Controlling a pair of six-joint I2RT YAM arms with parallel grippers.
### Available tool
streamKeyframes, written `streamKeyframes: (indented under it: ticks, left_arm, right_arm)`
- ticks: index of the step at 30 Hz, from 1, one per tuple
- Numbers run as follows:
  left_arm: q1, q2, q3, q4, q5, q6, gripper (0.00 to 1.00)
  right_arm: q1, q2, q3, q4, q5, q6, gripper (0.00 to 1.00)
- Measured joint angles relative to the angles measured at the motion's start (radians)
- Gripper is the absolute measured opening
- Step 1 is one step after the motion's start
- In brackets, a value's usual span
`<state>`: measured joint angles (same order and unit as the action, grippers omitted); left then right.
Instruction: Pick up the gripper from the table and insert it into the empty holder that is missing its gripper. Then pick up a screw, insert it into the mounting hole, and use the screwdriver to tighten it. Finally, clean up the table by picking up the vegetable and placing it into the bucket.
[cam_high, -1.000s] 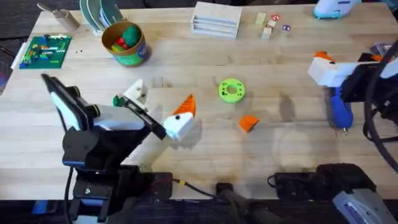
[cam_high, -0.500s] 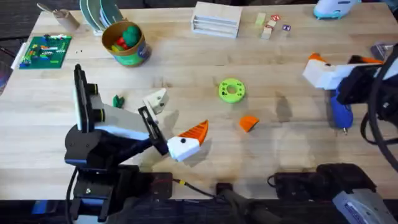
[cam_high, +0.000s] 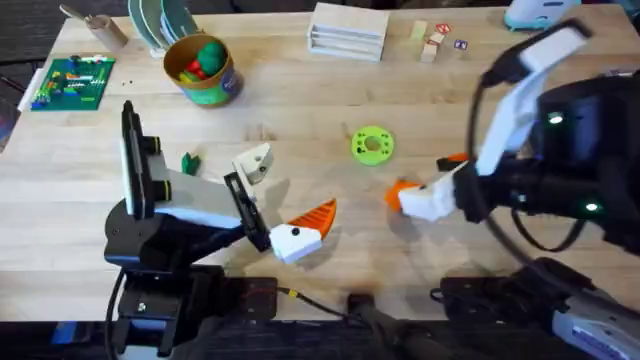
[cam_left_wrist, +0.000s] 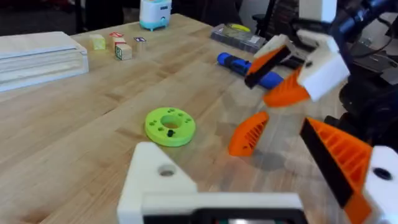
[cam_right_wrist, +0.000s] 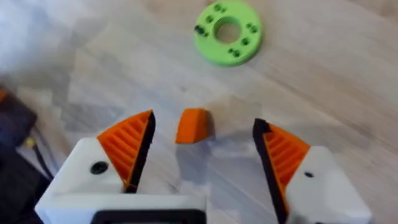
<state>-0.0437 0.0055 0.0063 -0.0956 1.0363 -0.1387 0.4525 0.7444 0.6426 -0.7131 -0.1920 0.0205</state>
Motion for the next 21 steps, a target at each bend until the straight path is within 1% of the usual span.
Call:
streamKeyframes:
  ticks: [1,3,4,8,10,12,15,16,17,19,20,21]
  left_arm:
    - [0.000,0.000,0.000,0.000,0.000,0.000,0.993]
    - [0.000,0.000,0.000,0.000,0.000,0.000,0.994]
    - [0.000,0.000,0.000,0.000,0.000,0.000,0.993]
    - [0.000,0.000,0.000,0.000,0.000,0.000,0.993]
    - [0.000,0.000,0.000,0.000,0.000,0.000,0.993]
    - [0.000,0.000,0.000,0.000,0.000,0.000,0.993]
    - [0.000,0.000,0.000,0.000,0.000,0.000,0.993]
    - [0.000,0.000,0.000,0.000,0.000,0.000,0.993]
    - [0.000,0.000,0.000,0.000,0.000,0.000,0.993]
    - [0.000,0.000,0.000,0.000,0.000,0.000,0.993]
    - [0.000,0.000,0.000,0.000,0.000,0.000,0.993]
    - [0.000,0.000,0.000,0.000,0.000,0.000,0.993]
  right_arm:
    - [0.102,0.062,0.000,-0.001,0.036,-0.002,0.991]
    - [0.141,0.102,0.000,-0.002,0.050,-0.002,0.991]
    - [0.161,0.157,0.000,-0.001,0.067,-0.002,0.991]
    - [0.162,0.229,0.000,0.012,0.092,-0.002,0.991]
    - [0.162,0.258,0.000,0.020,0.098,-0.003,0.946]
    - [0.162,0.279,0.000,0.020,0.100,-0.006,0.823]
    - [0.162,0.292,0.000,0.029,0.102,-0.008,0.416]
    - [0.163,0.292,0.000,0.033,0.102,-0.008,0.264]
    - [0.163,0.291,0.001,0.035,0.102,-0.005,0.175]
    - [0.163,0.288,0.005,0.036,0.102,-0.005,0.062]
    - [0.163,0.283,0.009,0.035,0.102,-0.004,0.024]
    - [0.163,0.275,0.015,0.035,0.102,-0.004,0.013]
